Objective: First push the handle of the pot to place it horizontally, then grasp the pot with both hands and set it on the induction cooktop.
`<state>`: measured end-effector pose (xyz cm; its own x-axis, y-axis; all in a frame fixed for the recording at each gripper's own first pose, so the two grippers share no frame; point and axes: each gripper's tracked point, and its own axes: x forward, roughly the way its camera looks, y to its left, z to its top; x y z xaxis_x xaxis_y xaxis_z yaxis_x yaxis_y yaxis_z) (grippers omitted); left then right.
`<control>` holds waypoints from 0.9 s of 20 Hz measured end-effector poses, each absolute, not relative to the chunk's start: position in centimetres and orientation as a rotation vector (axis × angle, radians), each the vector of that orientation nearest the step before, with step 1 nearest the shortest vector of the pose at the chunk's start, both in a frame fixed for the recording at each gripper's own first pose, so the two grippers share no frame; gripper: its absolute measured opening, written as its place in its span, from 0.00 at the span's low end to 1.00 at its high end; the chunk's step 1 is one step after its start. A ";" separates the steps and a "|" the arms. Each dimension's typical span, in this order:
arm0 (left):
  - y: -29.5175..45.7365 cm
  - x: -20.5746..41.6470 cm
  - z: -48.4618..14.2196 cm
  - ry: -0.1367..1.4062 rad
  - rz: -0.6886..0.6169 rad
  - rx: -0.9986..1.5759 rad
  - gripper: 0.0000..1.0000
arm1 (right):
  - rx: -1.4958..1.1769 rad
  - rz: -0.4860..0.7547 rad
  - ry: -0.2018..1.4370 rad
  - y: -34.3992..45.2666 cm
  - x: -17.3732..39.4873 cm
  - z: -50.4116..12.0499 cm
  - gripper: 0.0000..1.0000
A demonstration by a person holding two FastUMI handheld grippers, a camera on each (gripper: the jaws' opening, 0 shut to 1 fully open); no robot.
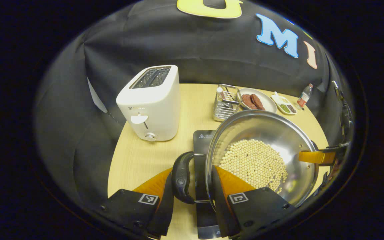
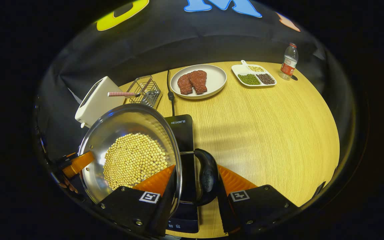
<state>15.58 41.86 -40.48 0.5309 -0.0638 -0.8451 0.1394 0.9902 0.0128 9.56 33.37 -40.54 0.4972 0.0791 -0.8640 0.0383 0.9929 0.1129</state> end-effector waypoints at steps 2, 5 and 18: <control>41.7 15.6 -40.3 1.004 -0.117 0.087 0.62 | 0.111 0.025 1.054 33.4 9.6 -40.7 0.62; 41.7 15.6 -40.6 1.008 -0.117 0.089 0.62 | 0.114 0.015 1.054 33.2 9.8 -40.9 0.62; 42.3 16.3 -39.6 0.922 -0.067 -0.013 0.70 | 0.077 0.033 0.988 33.0 10.8 -41.1 0.61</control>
